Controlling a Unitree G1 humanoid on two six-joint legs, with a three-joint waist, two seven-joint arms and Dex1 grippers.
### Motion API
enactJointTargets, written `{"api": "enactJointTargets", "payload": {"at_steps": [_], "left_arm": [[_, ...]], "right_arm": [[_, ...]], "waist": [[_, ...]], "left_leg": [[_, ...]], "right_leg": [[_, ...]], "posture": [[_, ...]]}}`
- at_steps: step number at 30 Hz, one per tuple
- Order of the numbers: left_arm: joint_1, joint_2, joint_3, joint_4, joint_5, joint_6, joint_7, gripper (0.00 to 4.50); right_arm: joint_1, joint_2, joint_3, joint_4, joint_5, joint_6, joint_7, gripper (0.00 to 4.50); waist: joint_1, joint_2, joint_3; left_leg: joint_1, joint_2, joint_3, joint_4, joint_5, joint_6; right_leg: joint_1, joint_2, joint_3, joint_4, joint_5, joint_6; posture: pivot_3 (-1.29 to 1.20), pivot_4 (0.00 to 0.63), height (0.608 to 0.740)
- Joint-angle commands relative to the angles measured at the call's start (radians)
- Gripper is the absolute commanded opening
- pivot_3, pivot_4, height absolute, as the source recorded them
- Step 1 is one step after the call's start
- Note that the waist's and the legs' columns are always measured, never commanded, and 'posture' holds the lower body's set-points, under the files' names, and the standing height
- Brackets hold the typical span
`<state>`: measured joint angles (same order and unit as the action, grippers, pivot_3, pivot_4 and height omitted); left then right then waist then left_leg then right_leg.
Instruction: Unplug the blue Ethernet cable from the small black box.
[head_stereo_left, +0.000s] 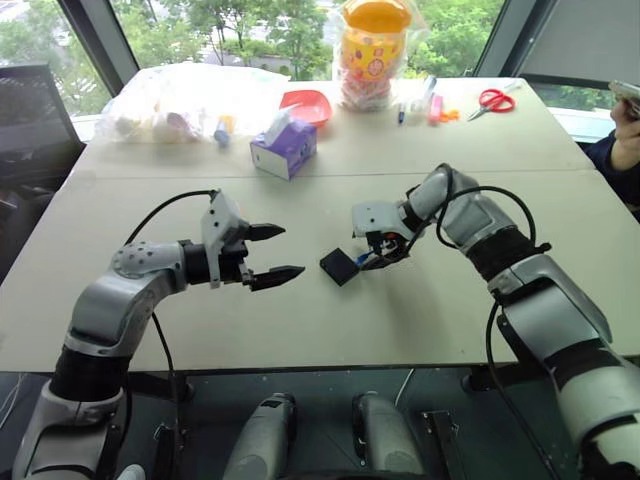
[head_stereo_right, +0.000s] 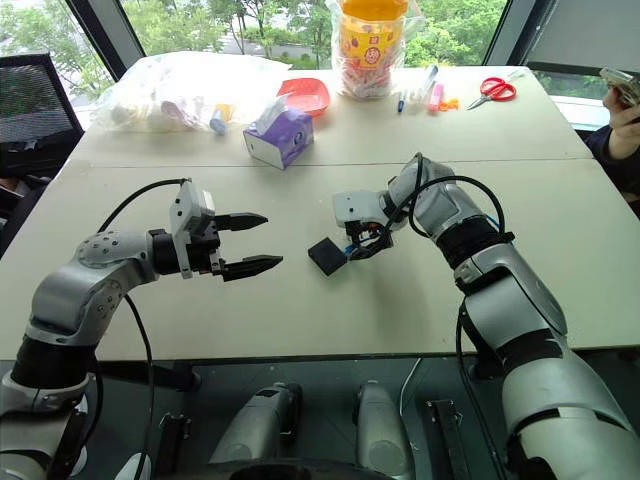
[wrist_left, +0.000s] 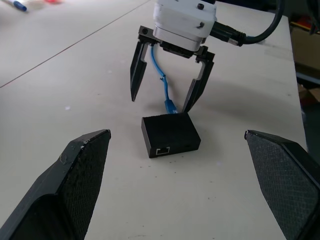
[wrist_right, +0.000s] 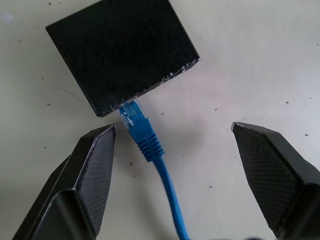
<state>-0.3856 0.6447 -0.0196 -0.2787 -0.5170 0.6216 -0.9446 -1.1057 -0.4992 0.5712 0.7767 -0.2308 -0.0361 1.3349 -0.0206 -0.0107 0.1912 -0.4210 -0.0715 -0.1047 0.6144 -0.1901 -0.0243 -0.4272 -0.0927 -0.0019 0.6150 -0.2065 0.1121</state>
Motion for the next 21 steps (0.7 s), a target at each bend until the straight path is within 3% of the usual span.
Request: {"api": "enactJointTargets", "payload": {"at_steps": [1, 5, 6, 10, 16, 21], "left_arm": [[-0.001, 0.004, 0.025, -0.033, -0.017, -0.005, 0.009, 4.50], [-0.017, -0.002, 0.013, -0.019, -0.015, -0.009, 0.009, 4.50], [-0.022, -0.004, 0.010, -0.012, -0.013, -0.011, 0.007, 4.50], [-0.053, -0.014, -0.014, 0.023, 0.001, -0.022, -0.006, 4.50], [-0.172, -0.085, -0.012, 0.137, -0.022, 0.005, -0.008, 4.50], [-0.252, -0.136, 0.009, 0.199, -0.062, 0.051, 0.004, 4.50]], "right_arm": [[-0.006, 0.011, -0.013, 0.011, -0.031, -0.030, -0.018, 2.44], [0.023, -0.013, -0.024, -0.042, -0.044, -0.041, -0.019, 0.33], [0.032, -0.022, -0.030, -0.065, -0.045, -0.042, -0.022, 0.02], [0.105, -0.074, -0.081, -0.226, -0.036, -0.029, -0.067, 0.02], [0.281, -0.216, -0.273, -0.619, -0.143, -0.061, -0.402, 0.02], [0.449, -0.232, -0.381, -0.909, -0.221, -0.036, -0.587, 0.02]], "waist": [[0.000, 0.000, 0.000], [0.000, 0.000, 0.000], [0.000, 0.000, 0.000], [0.007, 0.000, 0.000], [0.012, 0.000, 0.000], [0.006, 0.000, 0.000]], "left_leg": [[0.001, 0.000, 0.000, 0.000, 0.000, 0.000], [0.002, 0.000, 0.000, 0.000, 0.001, -0.001], [0.002, 0.000, 0.000, 0.000, 0.001, -0.001], [0.002, 0.000, 0.000, 0.000, 0.001, -0.001], [0.000, 0.000, -0.001, 0.000, 0.001, -0.001], [0.000, 0.000, 0.001, 0.000, 0.001, -0.001]], "right_leg": [[0.001, 0.000, 0.000, 0.000, 0.000, 0.000], [0.001, 0.001, 0.000, 0.001, 0.000, -0.003], [0.001, 0.001, 0.000, 0.001, 0.000, -0.003], [0.001, 0.001, 0.000, 0.002, 0.000, -0.003], [0.000, 0.001, 0.001, 0.001, 0.000, -0.002], [-0.001, 0.001, 0.001, 0.001, 0.001, -0.001]], "posture": [[0.00, 0.150, 0.740], [0.00, 0.150, 0.740], [0.00, 0.150, 0.740], [0.00, 0.150, 0.740], [0.00, 0.150, 0.740], [0.00, 0.150, 0.740]]}}
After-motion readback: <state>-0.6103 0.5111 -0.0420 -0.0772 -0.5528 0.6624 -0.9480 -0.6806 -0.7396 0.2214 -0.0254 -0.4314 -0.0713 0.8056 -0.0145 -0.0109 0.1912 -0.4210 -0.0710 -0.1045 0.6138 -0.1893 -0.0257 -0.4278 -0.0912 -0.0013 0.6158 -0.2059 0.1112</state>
